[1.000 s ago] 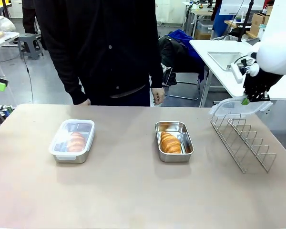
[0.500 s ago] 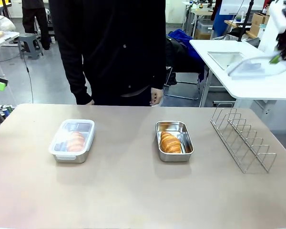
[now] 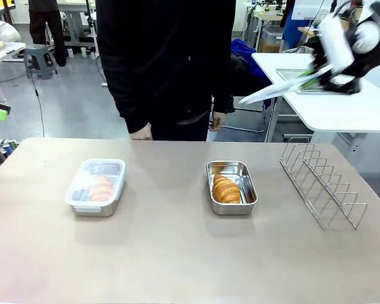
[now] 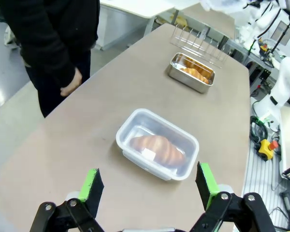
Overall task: Place the bread in airtight containers.
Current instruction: Pick up one Airtight Container lid and hand it to the human.
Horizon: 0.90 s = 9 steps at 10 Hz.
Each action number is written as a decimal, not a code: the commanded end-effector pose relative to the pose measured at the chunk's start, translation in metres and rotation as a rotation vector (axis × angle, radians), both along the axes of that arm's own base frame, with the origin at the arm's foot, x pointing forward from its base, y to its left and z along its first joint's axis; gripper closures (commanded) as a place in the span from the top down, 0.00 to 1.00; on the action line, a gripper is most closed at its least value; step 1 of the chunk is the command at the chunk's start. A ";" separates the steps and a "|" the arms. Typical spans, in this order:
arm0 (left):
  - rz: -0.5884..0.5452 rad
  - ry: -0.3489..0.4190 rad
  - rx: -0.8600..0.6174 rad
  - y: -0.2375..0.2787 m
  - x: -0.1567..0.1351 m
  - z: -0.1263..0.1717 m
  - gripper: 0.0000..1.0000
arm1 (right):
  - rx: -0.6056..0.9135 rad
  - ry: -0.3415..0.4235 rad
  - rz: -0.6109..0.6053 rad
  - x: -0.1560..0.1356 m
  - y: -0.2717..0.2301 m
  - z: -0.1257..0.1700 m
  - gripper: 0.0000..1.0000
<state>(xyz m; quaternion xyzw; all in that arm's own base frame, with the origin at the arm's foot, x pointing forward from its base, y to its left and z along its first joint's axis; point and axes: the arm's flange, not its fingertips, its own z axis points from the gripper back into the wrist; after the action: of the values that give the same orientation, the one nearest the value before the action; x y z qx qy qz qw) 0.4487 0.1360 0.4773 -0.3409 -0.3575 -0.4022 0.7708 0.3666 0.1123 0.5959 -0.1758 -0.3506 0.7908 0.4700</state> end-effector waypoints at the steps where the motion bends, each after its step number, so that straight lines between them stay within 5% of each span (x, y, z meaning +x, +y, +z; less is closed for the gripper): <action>1: -0.011 -0.012 -0.006 -0.002 -0.001 0.002 1.00 | 0.050 -0.011 0.163 0.012 0.008 -0.032 0.00; 4: -0.011 -0.012 -0.006 -0.002 -0.001 0.002 1.00 | 0.061 -0.059 0.161 0.016 0.022 -0.046 0.00; 5: -0.011 -0.012 -0.006 -0.002 -0.001 0.002 1.00 | 0.031 0.013 0.152 0.002 0.034 -0.045 0.00; 9: -0.011 -0.012 -0.006 -0.002 -0.001 0.002 1.00 | 0.031 0.013 0.152 0.002 0.034 -0.045 0.00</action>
<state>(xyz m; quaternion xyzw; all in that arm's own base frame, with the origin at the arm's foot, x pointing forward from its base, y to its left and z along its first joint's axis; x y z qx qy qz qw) 0.4487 0.1361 0.4772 -0.3410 -0.3575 -0.4021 0.7709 0.3699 0.1475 0.5479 -0.1348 -0.3688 0.8226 0.4112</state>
